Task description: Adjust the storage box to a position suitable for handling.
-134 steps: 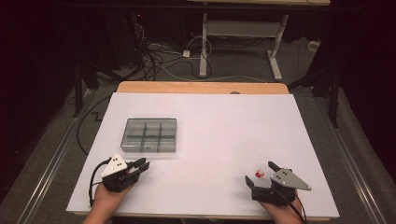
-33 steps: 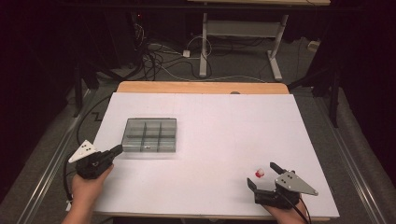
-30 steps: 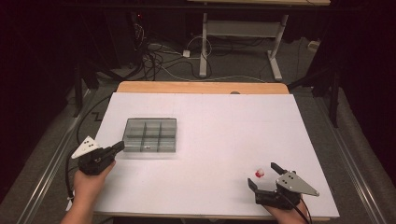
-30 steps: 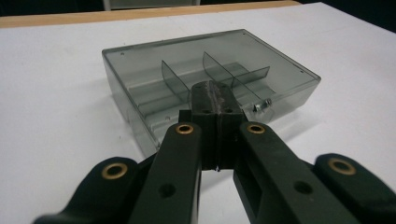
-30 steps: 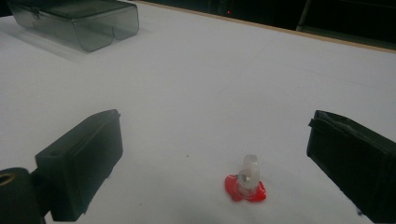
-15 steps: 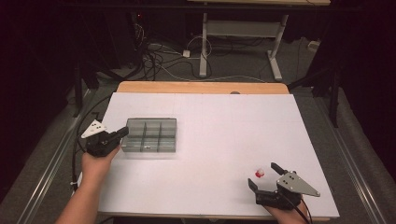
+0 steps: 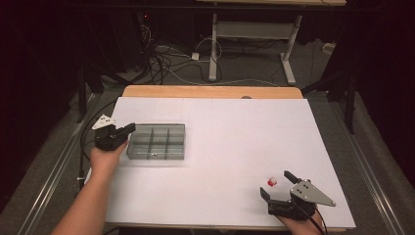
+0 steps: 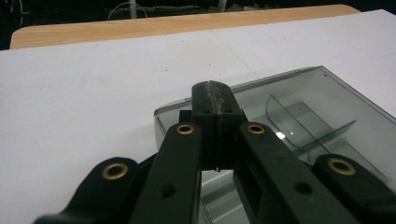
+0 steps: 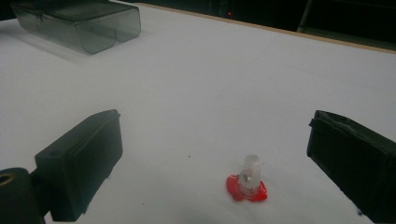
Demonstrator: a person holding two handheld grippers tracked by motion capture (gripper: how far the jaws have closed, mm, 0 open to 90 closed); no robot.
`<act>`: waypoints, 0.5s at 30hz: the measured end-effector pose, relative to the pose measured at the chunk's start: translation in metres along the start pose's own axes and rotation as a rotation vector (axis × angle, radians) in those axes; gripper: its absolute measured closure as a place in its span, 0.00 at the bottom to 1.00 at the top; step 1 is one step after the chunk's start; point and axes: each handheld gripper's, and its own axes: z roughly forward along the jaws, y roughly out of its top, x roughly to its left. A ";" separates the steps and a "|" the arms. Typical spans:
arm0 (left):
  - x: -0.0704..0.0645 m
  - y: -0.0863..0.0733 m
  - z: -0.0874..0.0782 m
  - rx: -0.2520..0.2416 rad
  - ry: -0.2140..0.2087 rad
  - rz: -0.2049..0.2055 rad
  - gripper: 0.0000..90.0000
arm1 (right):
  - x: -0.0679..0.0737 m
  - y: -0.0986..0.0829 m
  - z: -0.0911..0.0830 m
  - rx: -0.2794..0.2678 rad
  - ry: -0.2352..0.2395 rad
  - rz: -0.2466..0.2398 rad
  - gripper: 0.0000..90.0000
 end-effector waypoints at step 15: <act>0.017 0.010 0.033 0.029 0.056 0.005 0.98 | 0.001 0.000 -0.001 -0.002 0.001 0.001 0.04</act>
